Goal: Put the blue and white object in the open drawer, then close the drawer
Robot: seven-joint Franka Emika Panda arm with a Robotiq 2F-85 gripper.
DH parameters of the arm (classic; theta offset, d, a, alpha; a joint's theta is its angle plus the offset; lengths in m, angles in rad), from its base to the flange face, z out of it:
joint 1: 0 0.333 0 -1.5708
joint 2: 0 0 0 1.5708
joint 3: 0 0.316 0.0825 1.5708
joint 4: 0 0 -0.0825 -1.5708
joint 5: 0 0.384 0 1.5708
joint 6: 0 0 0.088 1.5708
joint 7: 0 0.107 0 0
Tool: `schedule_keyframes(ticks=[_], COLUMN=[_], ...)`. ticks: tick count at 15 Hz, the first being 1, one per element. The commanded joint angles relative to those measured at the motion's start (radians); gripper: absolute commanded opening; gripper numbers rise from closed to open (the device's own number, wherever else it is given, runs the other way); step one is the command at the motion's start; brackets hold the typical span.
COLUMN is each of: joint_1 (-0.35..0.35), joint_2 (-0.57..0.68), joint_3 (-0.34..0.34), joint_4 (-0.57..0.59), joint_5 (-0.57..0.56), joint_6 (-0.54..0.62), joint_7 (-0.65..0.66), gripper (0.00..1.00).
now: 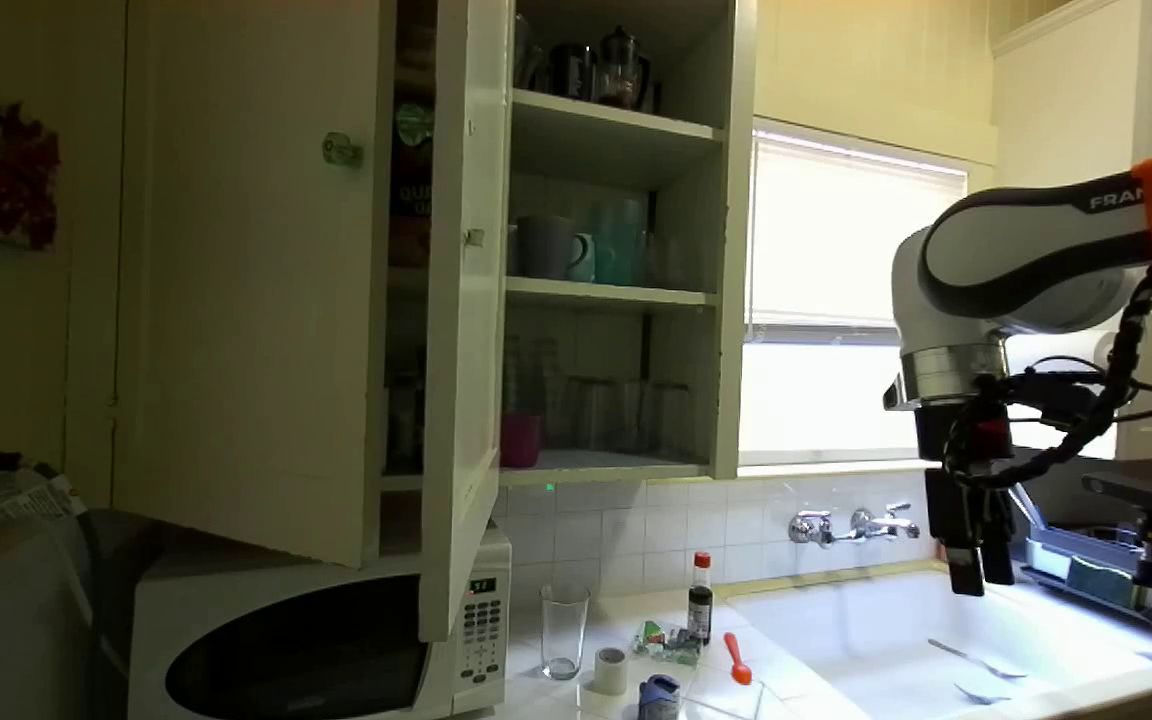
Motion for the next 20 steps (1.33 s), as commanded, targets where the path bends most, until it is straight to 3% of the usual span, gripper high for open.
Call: schedule_keyframes(ticks=[1, 8, 13, 16, 20], joint_1=[0.002, -0.006, -0.006, 0.002, 0.014], joint_2=[0.1, 0.433, 0.747, 0.885, 1.028], joint_3=[-0.011, 0.043, 0.128, 0.131, 0.107], joint_4=[-0.001, 0.011, 0.124, 0.245, 0.415], joint_5=[0.023, 0.007, 0.013, 0.007, 0.022], joint_6=[0.122, 0.632, 0.915, 0.986, 0.975], joint_7=[-0.024, 0.056, 0.41, 0.568, 0.681], gripper=[1.0, 1.0, 1.0, 1.0, 1.0])
